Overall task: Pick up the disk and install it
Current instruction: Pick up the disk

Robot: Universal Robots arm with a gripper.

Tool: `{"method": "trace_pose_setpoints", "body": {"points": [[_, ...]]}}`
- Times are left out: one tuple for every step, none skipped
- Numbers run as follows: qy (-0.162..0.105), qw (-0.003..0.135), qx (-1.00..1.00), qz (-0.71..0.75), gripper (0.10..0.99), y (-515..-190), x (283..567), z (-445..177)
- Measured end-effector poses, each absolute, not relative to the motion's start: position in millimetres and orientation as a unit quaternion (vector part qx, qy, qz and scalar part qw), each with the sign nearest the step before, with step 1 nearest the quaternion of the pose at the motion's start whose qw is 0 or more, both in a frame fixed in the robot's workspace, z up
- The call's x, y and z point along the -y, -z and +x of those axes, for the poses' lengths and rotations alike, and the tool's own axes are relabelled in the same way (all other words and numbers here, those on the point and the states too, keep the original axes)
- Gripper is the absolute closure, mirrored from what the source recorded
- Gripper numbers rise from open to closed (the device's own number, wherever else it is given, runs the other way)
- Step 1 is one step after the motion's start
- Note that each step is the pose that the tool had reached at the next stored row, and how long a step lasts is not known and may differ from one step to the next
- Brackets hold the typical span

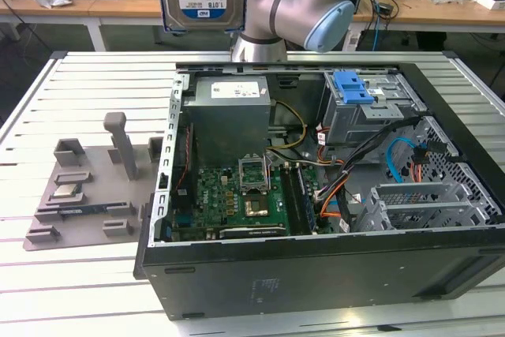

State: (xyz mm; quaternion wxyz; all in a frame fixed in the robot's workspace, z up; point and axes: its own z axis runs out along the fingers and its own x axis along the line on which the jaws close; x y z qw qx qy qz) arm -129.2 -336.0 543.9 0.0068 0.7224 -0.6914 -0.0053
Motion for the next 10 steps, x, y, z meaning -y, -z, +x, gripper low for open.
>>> {"method": "trace_pose_setpoints", "body": {"points": [[0.005, 0.007, 0.691, 0.722, 0.722, -542.2, 336.0, -127.9], [0.005, 0.007, 0.691, 0.722, 0.722, -540.4, 336.0, -126.6], [0.005, 0.007, 0.691, 0.722, 0.722, -538.3, 336.0, -125.2], [0.005, 0.007, 0.691, 0.722, 0.722, -536.6, 336.0, -124.1], [0.005, 0.007, 0.691, 0.722, 0.722, -534.3, 336.0, -122.5], [0.005, 0.007, 0.691, 0.722, 0.722, -532.4, 336.0, -121.3], [0.005, 0.007, 0.691, 0.722, 0.722, -528.9, 336.0, -118.9], [0.005, 0.007, 0.691, 0.722, 0.722, -524.9, 336.0, -116.2], [0.005, 0.007, 0.691, 0.722, 0.722, -522.2, 336.0, -114.4], [0.005, 0.007, 0.691, 0.722, 0.722, -520.6, 336.0, -113.3]]}}
